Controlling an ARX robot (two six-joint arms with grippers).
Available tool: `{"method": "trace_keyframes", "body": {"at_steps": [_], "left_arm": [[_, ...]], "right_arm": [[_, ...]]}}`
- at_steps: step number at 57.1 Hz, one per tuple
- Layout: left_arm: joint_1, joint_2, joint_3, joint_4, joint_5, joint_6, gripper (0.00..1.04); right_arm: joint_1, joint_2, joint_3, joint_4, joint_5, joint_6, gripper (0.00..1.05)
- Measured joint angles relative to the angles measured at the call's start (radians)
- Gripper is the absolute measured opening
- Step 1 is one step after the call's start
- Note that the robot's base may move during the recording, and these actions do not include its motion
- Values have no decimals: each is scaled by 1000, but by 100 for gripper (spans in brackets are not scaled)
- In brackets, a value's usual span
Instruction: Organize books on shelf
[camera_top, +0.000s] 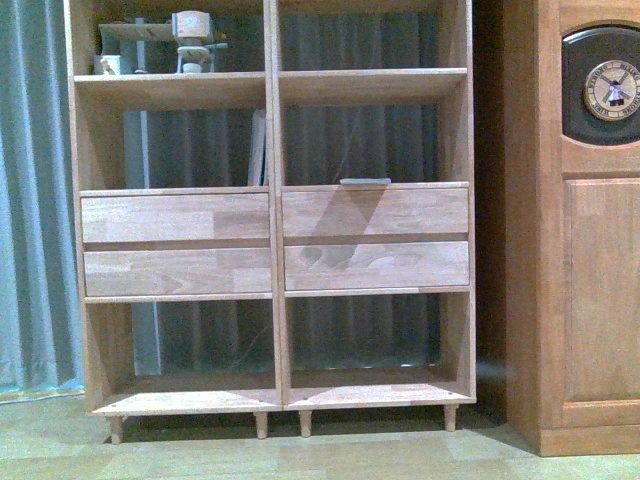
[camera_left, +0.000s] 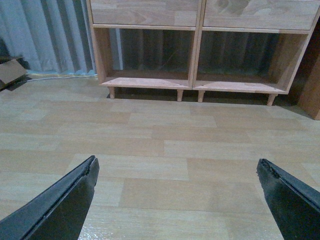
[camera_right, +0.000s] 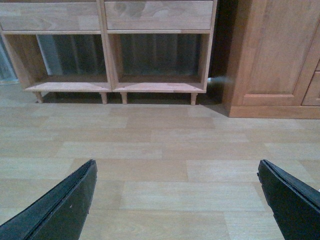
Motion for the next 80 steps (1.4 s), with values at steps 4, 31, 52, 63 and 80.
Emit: {"method": "trace_keyframes", "body": {"at_steps": [4,31,52,63,80], "left_arm": [[0,0,0,0,0,0,98],[0,0,0,0,0,0,98],[0,0,0,0,0,0,98],[0,0,0,0,0,0,98],[0,0,0,0,0,0,98]], "right_arm": [[0,0,0,0,0,0,98],[0,0,0,0,0,0,98],[0,0,0,0,0,0,98],[0,0,0,0,0,0,98],[0,0,0,0,0,0,98]]}}
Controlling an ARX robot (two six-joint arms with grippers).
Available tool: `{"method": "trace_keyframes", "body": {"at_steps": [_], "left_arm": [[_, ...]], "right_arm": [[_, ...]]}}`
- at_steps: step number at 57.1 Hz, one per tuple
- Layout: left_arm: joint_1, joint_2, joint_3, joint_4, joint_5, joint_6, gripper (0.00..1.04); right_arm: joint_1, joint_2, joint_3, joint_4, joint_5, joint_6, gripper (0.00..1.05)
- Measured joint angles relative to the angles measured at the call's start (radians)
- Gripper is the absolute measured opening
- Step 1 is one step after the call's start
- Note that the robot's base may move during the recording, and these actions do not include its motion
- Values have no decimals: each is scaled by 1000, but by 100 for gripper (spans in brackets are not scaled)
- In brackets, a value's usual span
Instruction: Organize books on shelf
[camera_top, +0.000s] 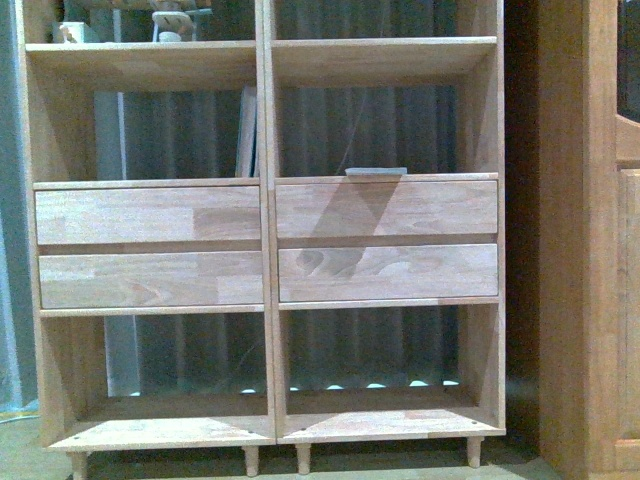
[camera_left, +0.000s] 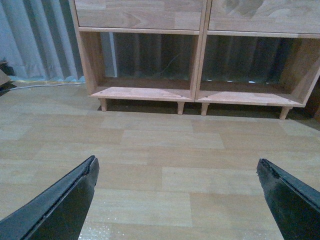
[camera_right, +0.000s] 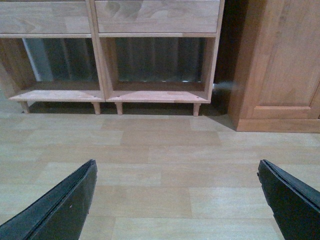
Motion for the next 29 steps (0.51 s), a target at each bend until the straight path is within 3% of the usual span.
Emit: {"method": "trace_keyframes", "body": {"at_steps": [29], "left_arm": [[0,0,0,0,0,0,98]], "right_arm": [[0,0,0,0,0,0,98]]}}
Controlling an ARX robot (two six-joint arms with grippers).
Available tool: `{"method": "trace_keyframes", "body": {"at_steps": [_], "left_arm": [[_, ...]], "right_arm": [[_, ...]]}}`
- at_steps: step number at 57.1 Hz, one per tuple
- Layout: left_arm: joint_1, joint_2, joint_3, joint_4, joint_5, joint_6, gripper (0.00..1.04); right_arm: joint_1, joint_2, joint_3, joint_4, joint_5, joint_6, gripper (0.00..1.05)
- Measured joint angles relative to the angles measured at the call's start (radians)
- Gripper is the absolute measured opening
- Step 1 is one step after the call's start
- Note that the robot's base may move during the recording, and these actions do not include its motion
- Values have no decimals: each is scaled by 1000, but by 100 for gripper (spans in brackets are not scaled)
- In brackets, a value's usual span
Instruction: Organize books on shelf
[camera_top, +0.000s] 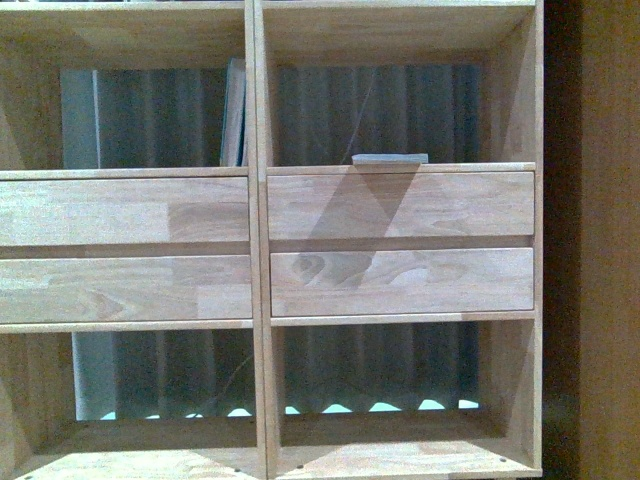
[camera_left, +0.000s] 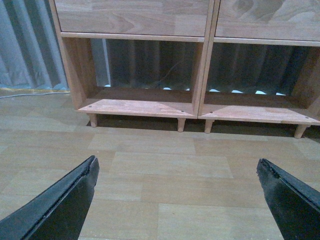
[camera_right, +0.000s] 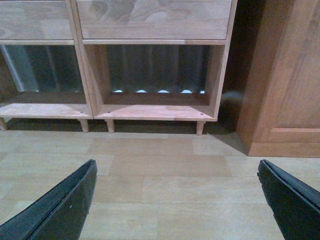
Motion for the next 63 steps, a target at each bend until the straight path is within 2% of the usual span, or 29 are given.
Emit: {"method": "trace_keyframes", "body": {"at_steps": [63], "left_arm": [[0,0,0,0,0,0,98]], "right_arm": [[0,0,0,0,0,0,98]]}}
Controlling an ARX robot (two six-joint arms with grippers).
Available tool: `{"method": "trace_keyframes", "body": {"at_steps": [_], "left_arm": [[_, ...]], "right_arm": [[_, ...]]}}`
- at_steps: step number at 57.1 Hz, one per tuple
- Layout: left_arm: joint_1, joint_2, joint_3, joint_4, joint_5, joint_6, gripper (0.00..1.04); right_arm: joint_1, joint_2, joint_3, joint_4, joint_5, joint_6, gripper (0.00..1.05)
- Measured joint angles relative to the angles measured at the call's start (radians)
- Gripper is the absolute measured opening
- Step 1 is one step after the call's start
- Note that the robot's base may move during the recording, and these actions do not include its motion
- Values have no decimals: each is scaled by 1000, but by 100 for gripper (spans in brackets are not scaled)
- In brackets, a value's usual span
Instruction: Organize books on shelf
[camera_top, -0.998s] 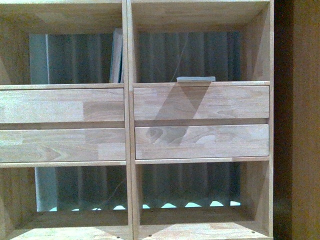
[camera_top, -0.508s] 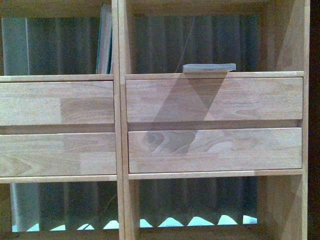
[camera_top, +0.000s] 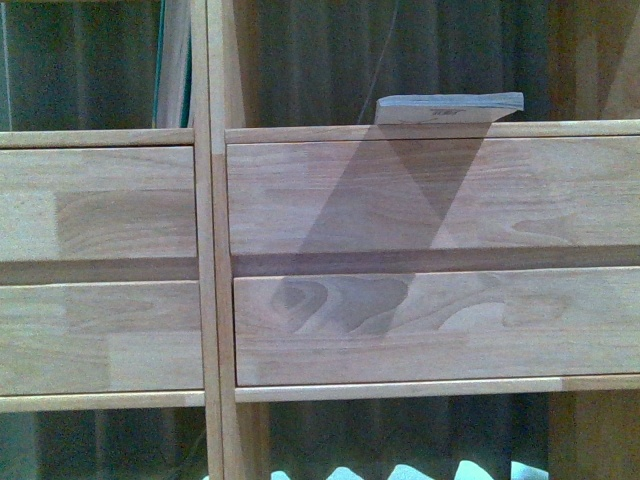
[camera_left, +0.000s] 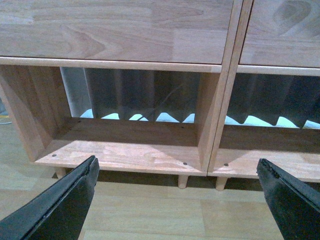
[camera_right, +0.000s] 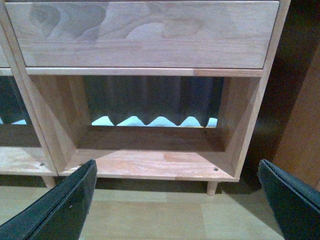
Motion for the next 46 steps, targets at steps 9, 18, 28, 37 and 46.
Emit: {"method": "trace_keyframes", "body": {"at_steps": [9,18,28,37,46], "left_arm": [[0,0,0,0,0,0,98],[0,1,0,0,1,0,98],[0,1,0,0,0,0,98],[0,0,0,0,0,0,98],[0,0,0,0,0,0,98]], "right_arm": [[0,0,0,0,0,0,98],[0,1,0,0,0,0,98],[0,1,0,0,0,0,98],[0,1,0,0,0,0,98],[0,1,0,0,0,0,98]]}}
